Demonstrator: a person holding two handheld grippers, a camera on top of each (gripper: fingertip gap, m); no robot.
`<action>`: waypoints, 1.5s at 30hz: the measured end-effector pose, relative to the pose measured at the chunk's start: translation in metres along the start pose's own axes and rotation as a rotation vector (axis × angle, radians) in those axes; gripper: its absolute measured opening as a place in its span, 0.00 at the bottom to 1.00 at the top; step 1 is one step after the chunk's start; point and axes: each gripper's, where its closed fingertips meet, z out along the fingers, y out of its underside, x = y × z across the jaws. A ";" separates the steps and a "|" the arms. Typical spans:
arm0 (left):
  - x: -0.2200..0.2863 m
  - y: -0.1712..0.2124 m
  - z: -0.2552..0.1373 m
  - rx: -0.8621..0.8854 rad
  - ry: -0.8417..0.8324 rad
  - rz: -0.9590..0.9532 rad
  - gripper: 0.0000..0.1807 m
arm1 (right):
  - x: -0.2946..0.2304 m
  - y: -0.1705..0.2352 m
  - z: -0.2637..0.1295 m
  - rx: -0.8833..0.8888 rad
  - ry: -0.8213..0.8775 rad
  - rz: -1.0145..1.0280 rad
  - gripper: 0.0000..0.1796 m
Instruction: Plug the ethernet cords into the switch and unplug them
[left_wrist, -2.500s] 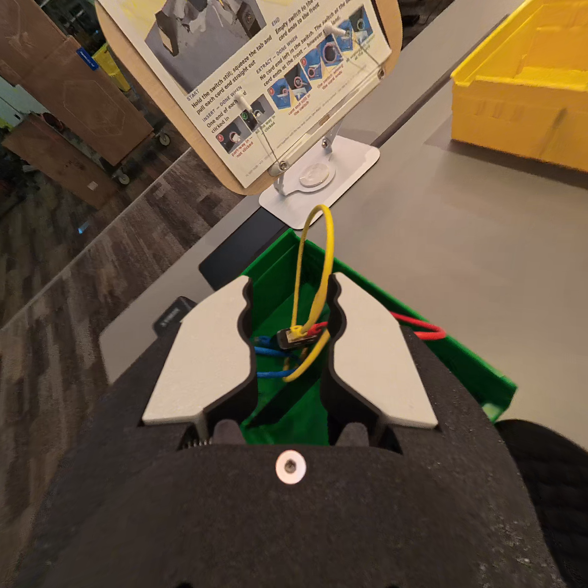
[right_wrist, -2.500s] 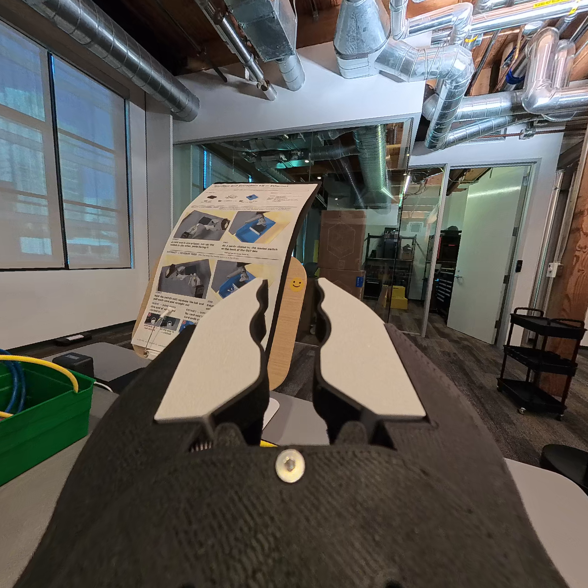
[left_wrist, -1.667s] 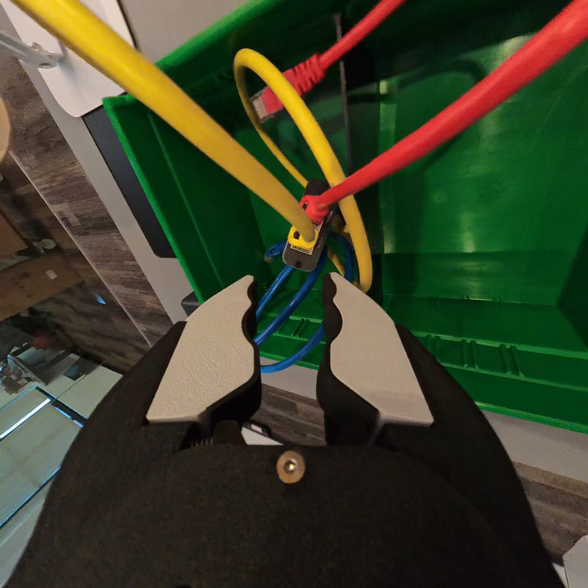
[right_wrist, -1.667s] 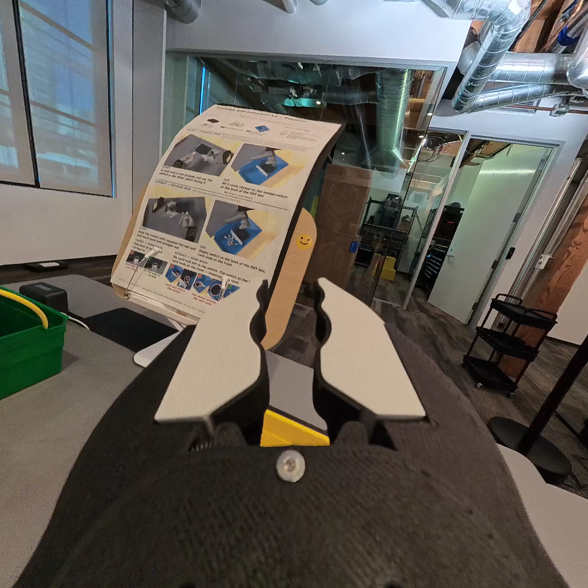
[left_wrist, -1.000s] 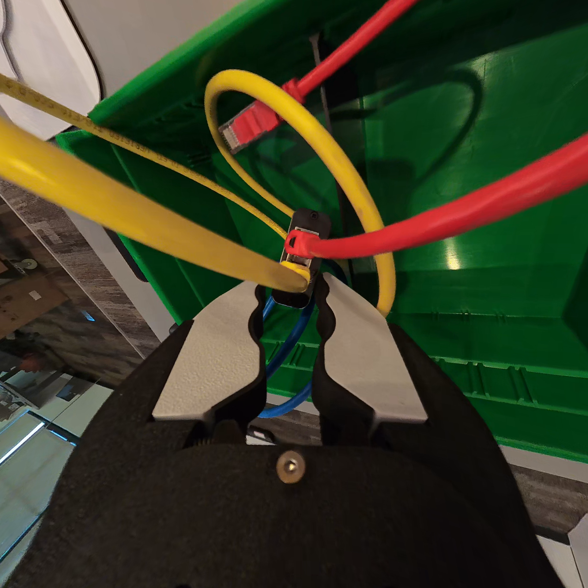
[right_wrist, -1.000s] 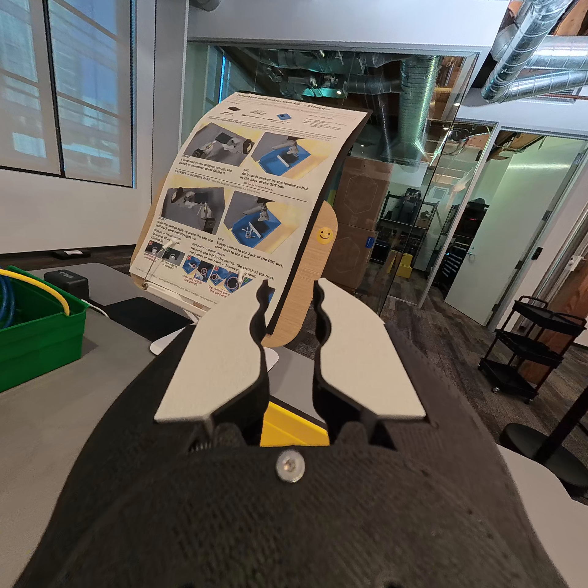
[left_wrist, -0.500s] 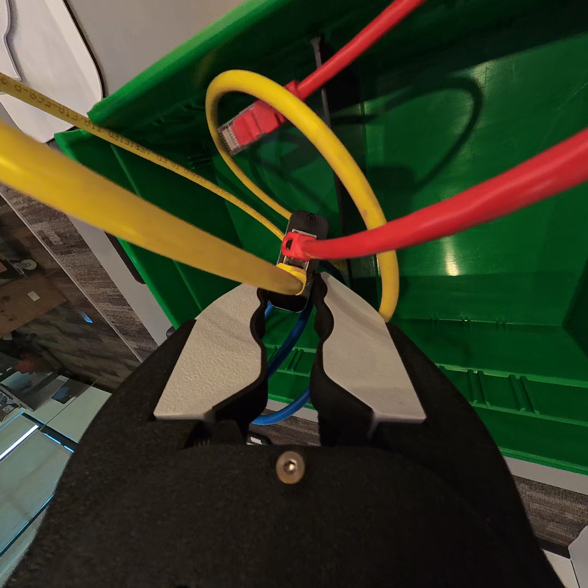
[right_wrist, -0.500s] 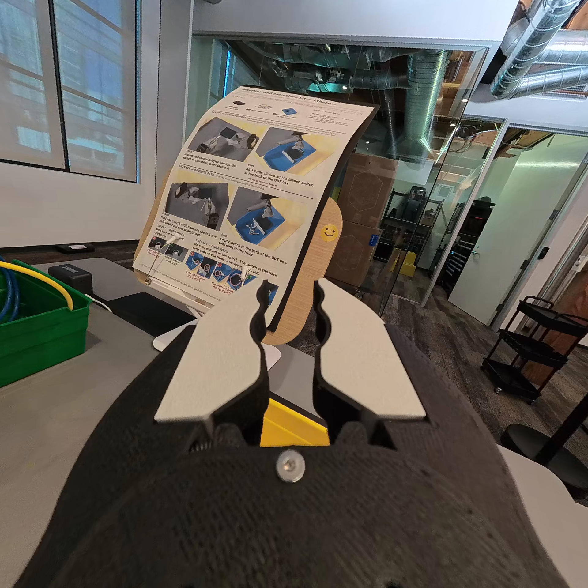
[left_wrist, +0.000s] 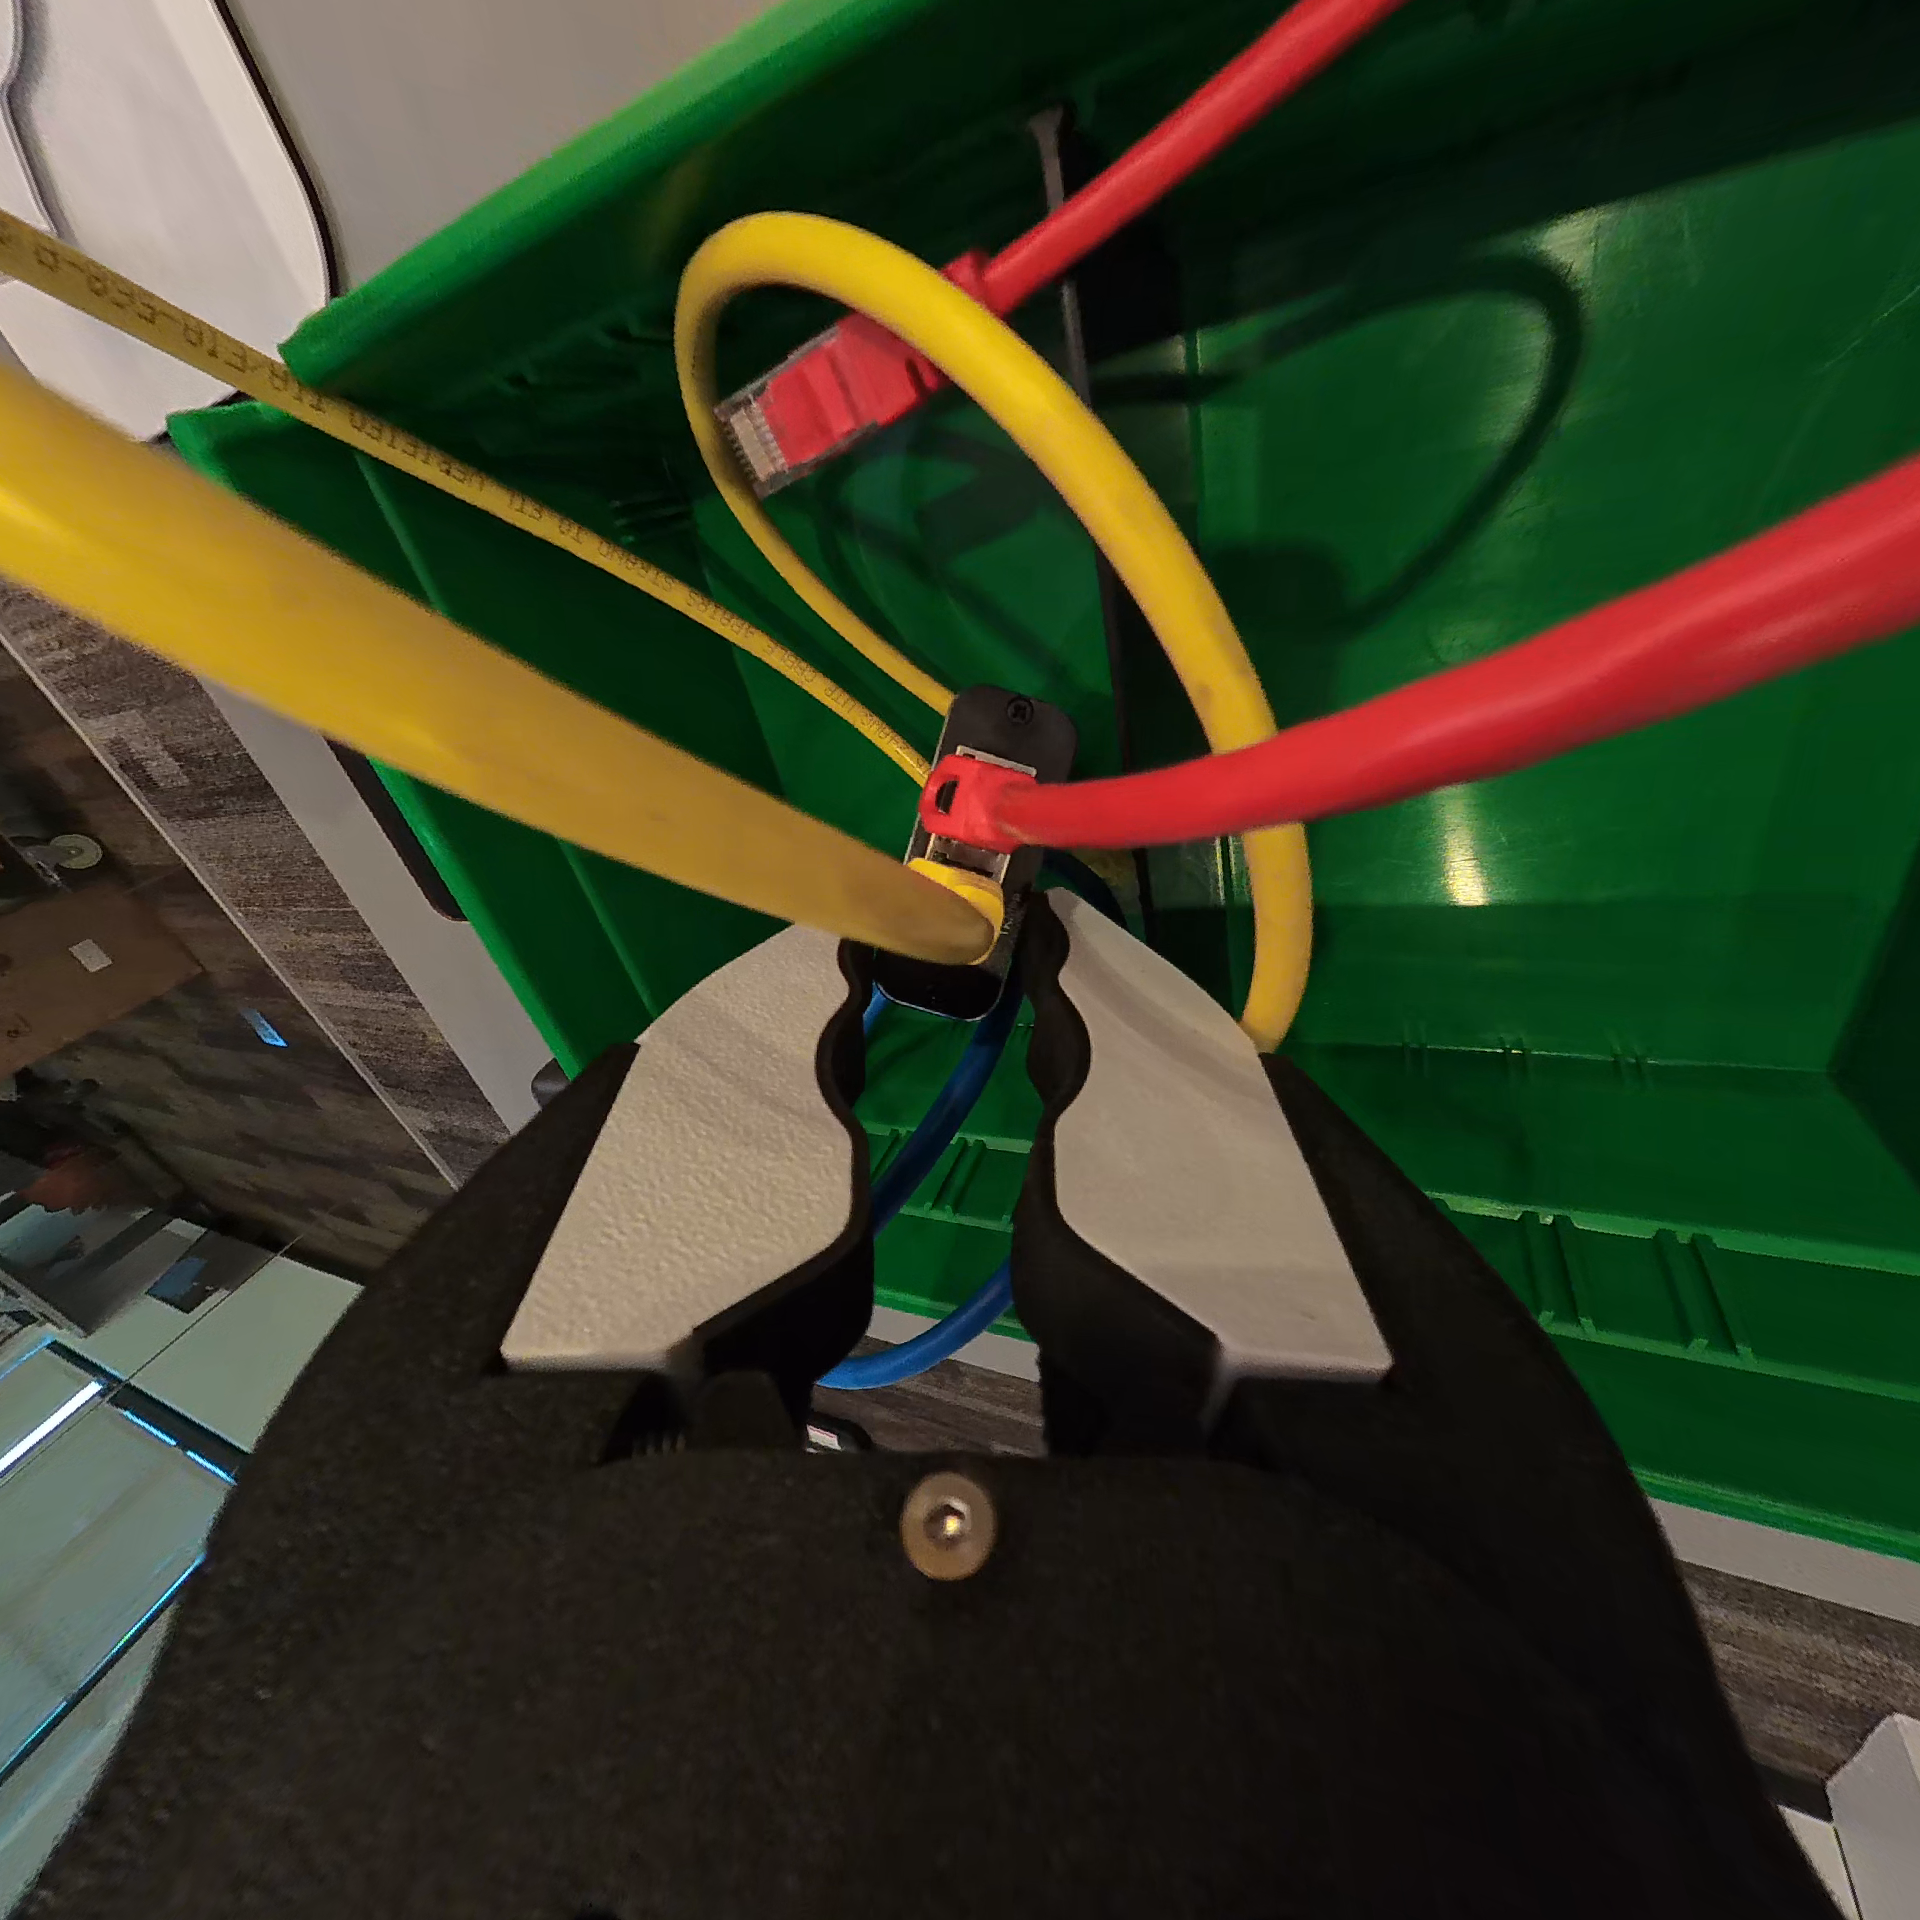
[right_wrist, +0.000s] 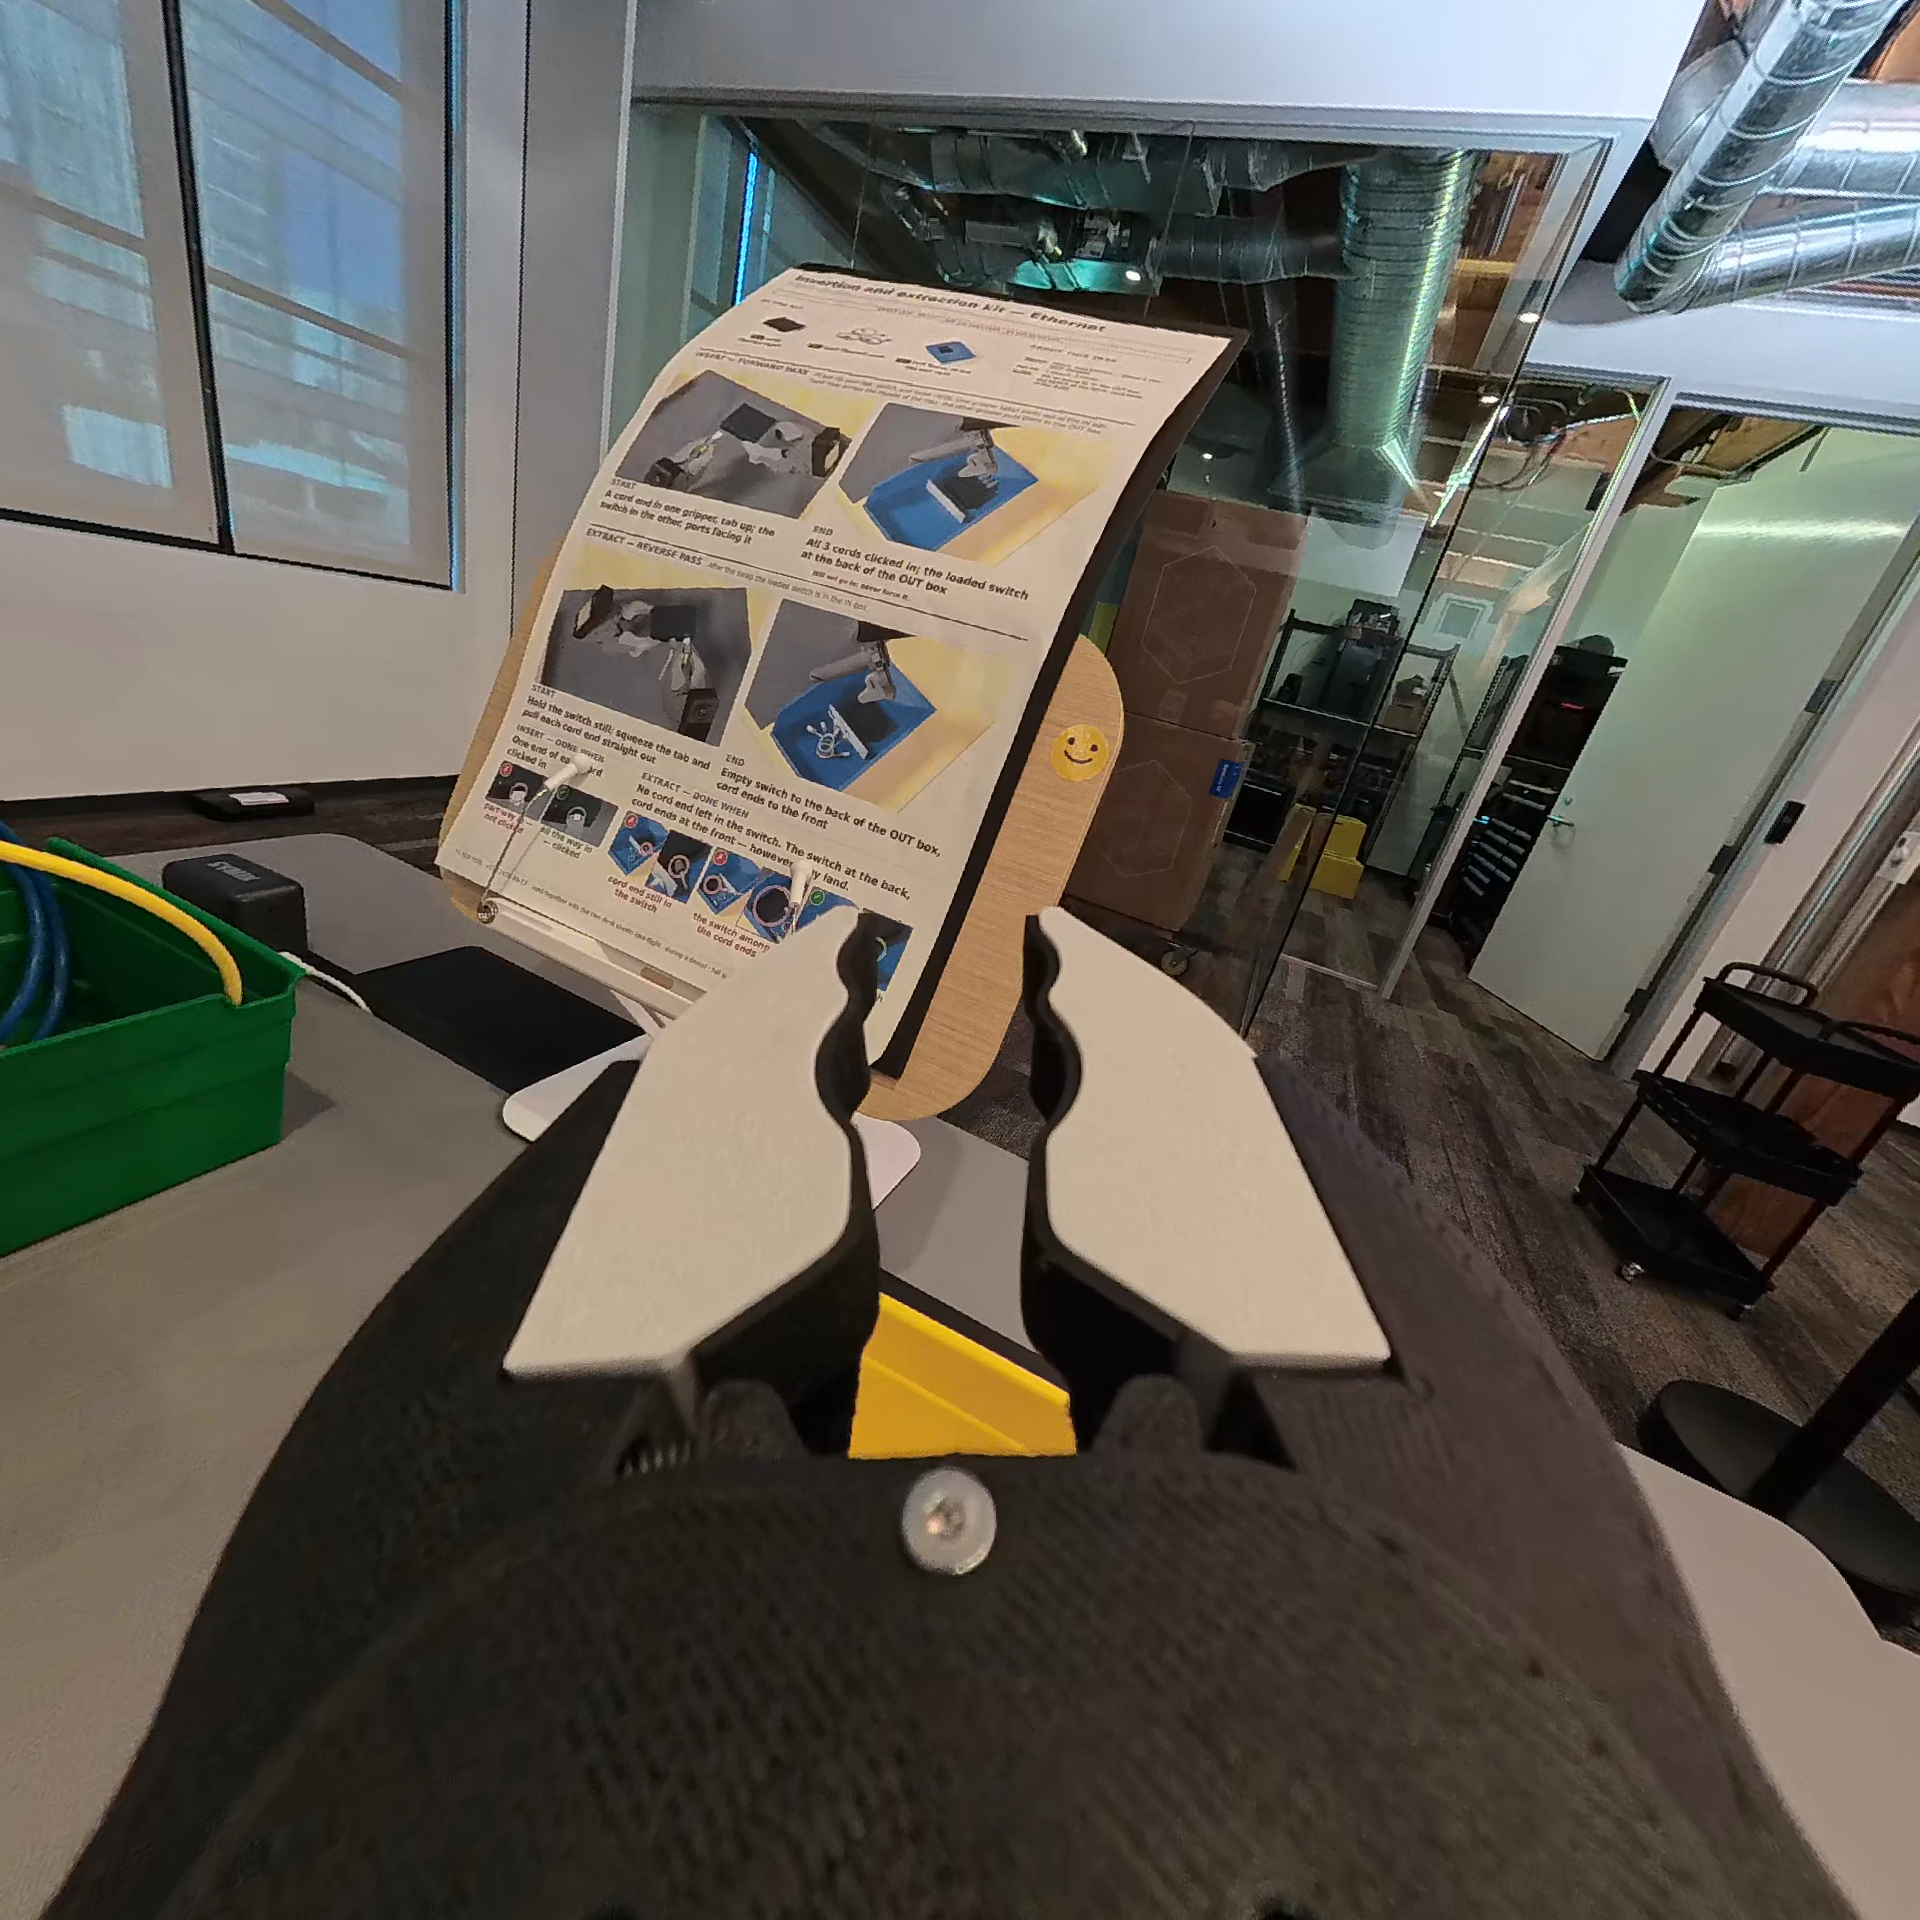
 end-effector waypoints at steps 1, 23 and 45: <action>0.000 0.000 0.000 0.000 0.000 -0.001 0.15 | 0.000 0.000 0.000 0.000 0.000 -0.001 0.15; -0.002 -0.003 0.020 0.069 0.001 -0.074 0.17 | -0.004 0.007 0.004 -0.032 -0.022 -0.009 0.15; -0.073 -0.017 -0.190 0.087 -0.610 -0.212 0.14 | -0.106 -0.014 0.023 -0.012 -0.306 -0.089 0.16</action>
